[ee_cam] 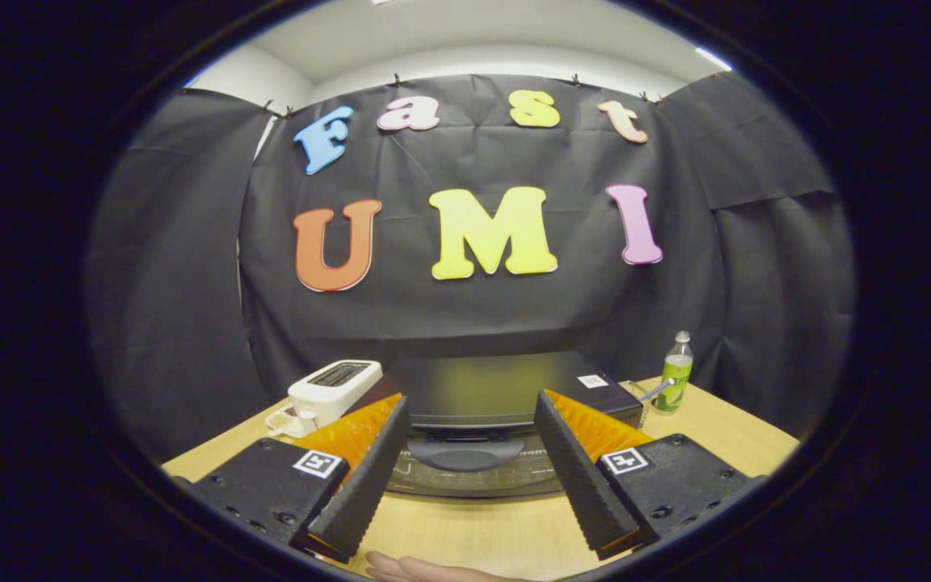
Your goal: Open the toaster oven, put the food inside, and close the toaster oven door.
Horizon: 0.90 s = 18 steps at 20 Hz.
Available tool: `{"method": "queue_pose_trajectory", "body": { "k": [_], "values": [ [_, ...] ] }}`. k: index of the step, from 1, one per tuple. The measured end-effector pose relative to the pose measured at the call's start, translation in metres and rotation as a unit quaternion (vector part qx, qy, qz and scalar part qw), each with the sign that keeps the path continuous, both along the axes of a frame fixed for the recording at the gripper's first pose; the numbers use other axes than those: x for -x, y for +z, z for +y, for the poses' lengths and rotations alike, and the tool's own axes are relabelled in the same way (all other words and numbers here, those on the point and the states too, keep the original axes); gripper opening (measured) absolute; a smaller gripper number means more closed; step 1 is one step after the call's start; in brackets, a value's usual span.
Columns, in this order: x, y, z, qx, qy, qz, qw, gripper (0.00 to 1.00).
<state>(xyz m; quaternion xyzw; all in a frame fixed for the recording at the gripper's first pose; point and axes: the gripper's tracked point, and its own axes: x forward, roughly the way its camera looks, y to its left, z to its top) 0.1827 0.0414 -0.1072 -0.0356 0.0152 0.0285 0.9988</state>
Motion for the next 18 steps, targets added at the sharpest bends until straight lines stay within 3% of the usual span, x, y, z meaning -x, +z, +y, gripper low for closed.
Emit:
{"method": "queue_pose_trajectory", "body": {
  "k": [8,13,18],
  "values": [
    [-0.060,-0.054,-0.002,-0.016,-0.001,0.042,0.999,1.00],
    [-0.059,-0.063,0.000,0.042,-0.019,0.029,0.999,1.00],
    [-0.050,-0.071,-0.002,0.032,-0.012,0.035,0.999,1.00]
  ]
}}
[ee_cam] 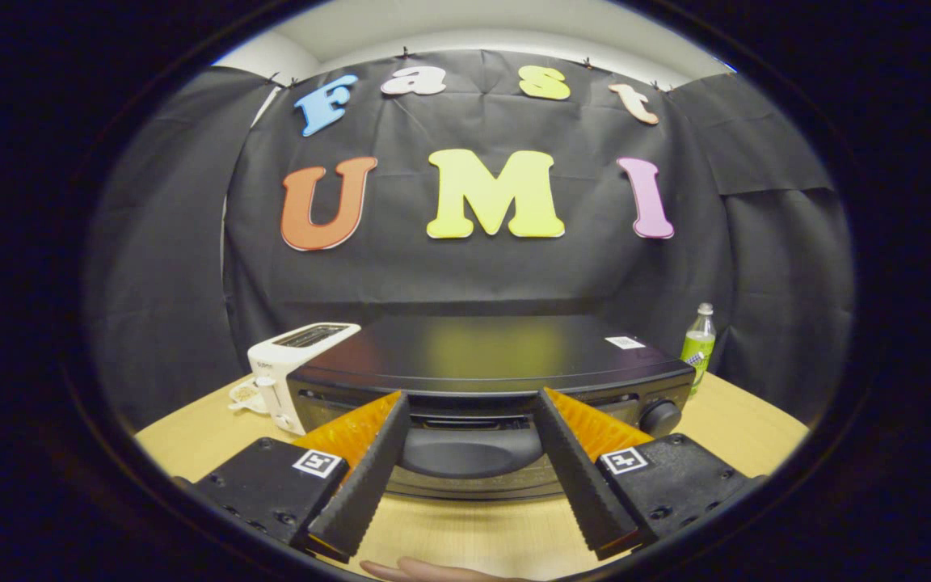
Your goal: Open the toaster oven, put the food inside, and close the toaster oven door.
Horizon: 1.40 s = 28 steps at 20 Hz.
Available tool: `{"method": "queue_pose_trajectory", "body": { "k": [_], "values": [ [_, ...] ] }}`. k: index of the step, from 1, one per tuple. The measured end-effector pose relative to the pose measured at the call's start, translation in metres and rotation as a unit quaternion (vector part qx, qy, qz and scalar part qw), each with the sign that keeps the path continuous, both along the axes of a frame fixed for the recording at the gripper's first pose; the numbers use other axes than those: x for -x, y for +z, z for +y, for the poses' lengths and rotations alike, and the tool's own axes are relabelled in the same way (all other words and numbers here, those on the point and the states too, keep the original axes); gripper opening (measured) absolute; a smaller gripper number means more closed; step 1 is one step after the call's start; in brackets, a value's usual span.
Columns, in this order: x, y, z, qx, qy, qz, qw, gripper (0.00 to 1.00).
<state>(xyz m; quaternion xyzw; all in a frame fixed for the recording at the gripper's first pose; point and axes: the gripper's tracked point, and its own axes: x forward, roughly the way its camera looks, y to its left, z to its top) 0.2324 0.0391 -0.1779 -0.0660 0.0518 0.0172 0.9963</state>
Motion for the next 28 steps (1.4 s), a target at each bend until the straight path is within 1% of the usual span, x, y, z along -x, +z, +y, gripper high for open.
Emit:
{"method": "queue_pose_trajectory", "body": {
  "k": [2,4,7,10,16,20,25,28],
  "values": [
    [0.013,-0.003,-0.002,-0.006,-0.001,0.007,1.000,1.00],
    [0.026,-0.010,-0.001,0.002,-0.001,0.016,1.000,1.00],
    [0.043,-0.021,-0.005,-0.014,-0.001,0.043,0.999,1.00],
    [0.058,-0.030,-0.011,-0.003,-0.013,0.061,0.998,0.97],
    [0.080,-0.052,-0.015,0.017,-0.033,0.086,0.996,0.97],
    [0.093,-0.066,-0.016,0.021,-0.037,0.105,0.994,0.97],
    [0.108,-0.094,-0.020,0.026,-0.048,0.154,0.987,0.97],
    [0.113,-0.118,-0.022,0.001,-0.060,0.207,0.977,0.96]
  ]
}}
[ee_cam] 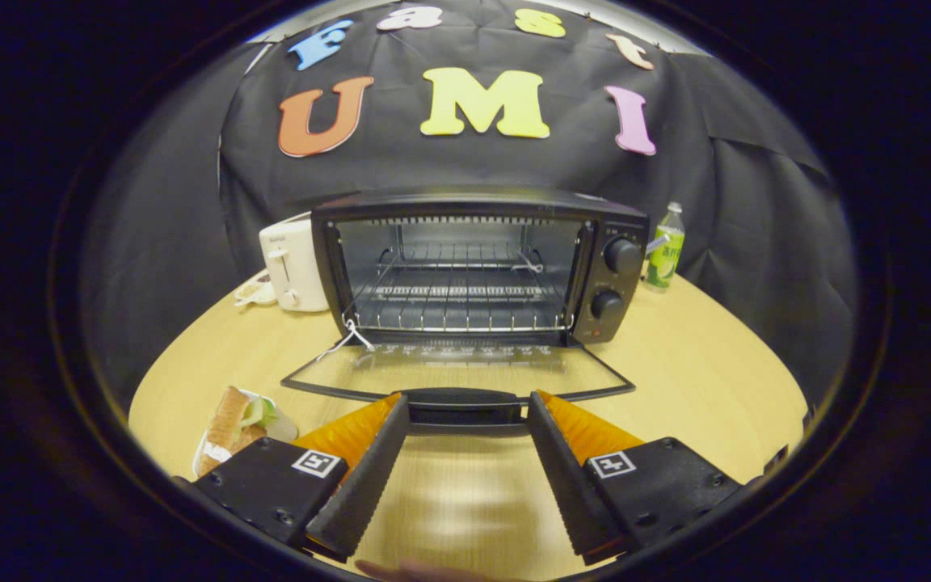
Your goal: Open the toaster oven, put the food inside, and close the toaster oven door.
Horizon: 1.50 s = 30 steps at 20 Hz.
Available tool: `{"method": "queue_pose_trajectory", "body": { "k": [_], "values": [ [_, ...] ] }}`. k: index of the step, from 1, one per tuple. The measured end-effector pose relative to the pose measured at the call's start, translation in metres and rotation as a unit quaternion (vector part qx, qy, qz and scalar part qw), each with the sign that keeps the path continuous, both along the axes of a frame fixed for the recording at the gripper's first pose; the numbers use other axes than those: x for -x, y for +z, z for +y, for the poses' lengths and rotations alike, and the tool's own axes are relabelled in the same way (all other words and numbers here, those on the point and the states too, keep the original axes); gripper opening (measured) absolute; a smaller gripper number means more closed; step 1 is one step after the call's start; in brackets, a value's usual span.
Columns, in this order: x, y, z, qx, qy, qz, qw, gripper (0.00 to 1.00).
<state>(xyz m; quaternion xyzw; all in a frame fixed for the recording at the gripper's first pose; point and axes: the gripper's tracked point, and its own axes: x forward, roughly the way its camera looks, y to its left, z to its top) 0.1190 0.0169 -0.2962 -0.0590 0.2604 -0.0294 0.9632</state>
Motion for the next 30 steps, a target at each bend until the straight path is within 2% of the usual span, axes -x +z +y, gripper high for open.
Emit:
{"method": "queue_pose_trajectory", "body": {
  "k": [4,8,12,16,22,26,30],
  "values": [
    [-0.001,-0.011,0.000,-0.020,-0.004,0.037,0.999,0.96],
    [0.001,0.005,-0.003,-0.010,0.006,0.018,1.000,0.96],
    [0.011,0.030,0.011,-0.040,0.029,0.019,0.999,0.96],
    [0.028,0.045,0.042,-0.090,0.074,0.045,0.992,0.94],
    [0.058,0.048,0.096,-0.174,0.153,0.128,0.964,0.93],
    [0.079,0.028,0.117,-0.204,0.167,0.205,0.943,0.93],
    [0.093,0.011,0.136,-0.239,0.182,0.271,0.915,0.92]
  ]
}}
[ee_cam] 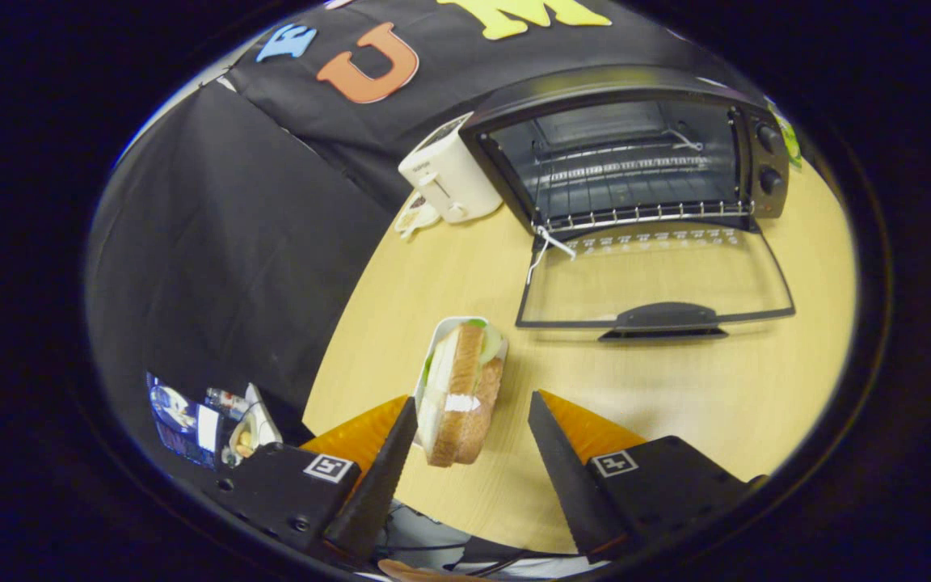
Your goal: Open the toaster oven, put the food inside, and close the toaster oven door.
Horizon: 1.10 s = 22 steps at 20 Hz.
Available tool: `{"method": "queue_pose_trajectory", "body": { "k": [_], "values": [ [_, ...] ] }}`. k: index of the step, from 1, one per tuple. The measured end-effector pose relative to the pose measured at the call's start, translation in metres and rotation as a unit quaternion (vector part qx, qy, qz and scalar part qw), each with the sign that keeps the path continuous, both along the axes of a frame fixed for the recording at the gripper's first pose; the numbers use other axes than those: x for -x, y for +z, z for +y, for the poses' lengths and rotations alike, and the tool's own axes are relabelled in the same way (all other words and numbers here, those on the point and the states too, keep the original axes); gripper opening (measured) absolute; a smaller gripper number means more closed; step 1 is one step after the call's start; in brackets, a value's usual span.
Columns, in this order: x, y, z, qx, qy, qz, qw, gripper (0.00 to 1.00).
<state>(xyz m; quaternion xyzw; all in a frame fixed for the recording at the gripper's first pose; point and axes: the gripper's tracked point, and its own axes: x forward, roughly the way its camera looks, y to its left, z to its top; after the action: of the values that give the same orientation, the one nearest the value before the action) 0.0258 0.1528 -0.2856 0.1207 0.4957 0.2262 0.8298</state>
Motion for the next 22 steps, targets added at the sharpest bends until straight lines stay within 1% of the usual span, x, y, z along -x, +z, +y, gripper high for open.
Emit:
{"method": "queue_pose_trajectory", "body": {
  "k": [4,6,9,12,15,16,19,21,22],
  "values": [
    [0.001,-0.013,0.010,-0.031,-0.004,0.064,0.997,0.88],
    [0.002,-0.016,0.014,-0.041,0.003,0.085,0.996,0.85],
    [-0.003,-0.017,0.016,-0.057,-0.005,0.100,0.993,0.80],
    [-0.011,-0.020,0.009,-0.065,-0.027,0.112,0.991,0.79],
    [-0.013,-0.018,0.011,-0.089,-0.032,0.119,0.988,0.76],
    [-0.013,-0.016,0.013,-0.097,-0.033,0.115,0.988,0.72],
    [-0.010,-0.010,0.017,-0.114,-0.020,0.110,0.987,0.54],
    [-0.009,-0.010,0.015,-0.117,-0.020,0.108,0.987,0.42],
    [-0.009,-0.009,0.015,-0.122,-0.024,0.107,0.986,0.40]
  ]
}}
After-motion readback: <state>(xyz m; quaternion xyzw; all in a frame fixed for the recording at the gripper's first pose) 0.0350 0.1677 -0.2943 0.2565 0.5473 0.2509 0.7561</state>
